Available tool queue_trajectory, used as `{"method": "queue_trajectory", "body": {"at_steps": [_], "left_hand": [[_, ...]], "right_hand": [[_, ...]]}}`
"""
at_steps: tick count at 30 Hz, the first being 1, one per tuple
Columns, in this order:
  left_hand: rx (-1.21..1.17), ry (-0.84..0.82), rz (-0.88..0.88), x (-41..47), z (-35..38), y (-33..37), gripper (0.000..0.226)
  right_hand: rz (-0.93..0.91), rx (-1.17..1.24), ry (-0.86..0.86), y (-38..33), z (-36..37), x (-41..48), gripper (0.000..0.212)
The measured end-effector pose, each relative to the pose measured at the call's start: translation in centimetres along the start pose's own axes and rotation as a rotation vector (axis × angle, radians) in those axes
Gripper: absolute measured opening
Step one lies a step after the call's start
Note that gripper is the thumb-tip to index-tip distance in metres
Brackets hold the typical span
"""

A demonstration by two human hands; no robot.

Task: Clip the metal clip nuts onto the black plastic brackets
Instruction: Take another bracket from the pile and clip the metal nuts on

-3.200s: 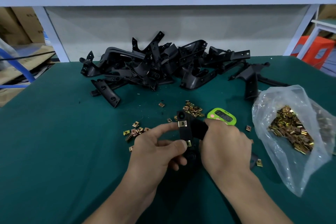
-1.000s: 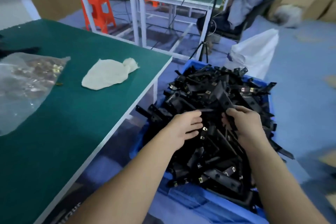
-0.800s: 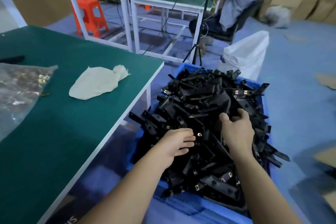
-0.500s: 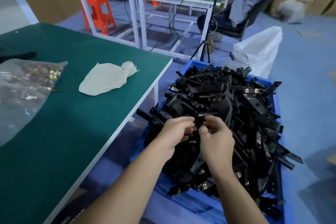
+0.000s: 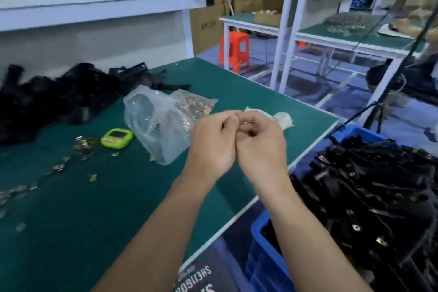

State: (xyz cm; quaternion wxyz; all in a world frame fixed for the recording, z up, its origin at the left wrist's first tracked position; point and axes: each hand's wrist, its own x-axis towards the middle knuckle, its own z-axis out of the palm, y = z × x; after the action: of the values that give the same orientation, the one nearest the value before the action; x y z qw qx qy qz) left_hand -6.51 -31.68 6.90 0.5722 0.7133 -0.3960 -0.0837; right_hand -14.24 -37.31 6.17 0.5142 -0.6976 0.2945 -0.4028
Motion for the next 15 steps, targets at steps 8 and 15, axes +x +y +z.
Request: {"method": "queue_trajectory", "body": {"at_steps": [8,15], "left_hand": [[0.448,0.494,-0.275,-4.7,-20.3,-7.6,0.03],[0.703,0.587,-0.63,-11.2,-30.3,-15.3,0.045]], "right_hand": [[-0.204,-0.14,-0.577,-2.3,18.5,-2.3,0.035],[-0.305,-0.412,-0.797,-0.7,30.9,-1.4,0.046]]}}
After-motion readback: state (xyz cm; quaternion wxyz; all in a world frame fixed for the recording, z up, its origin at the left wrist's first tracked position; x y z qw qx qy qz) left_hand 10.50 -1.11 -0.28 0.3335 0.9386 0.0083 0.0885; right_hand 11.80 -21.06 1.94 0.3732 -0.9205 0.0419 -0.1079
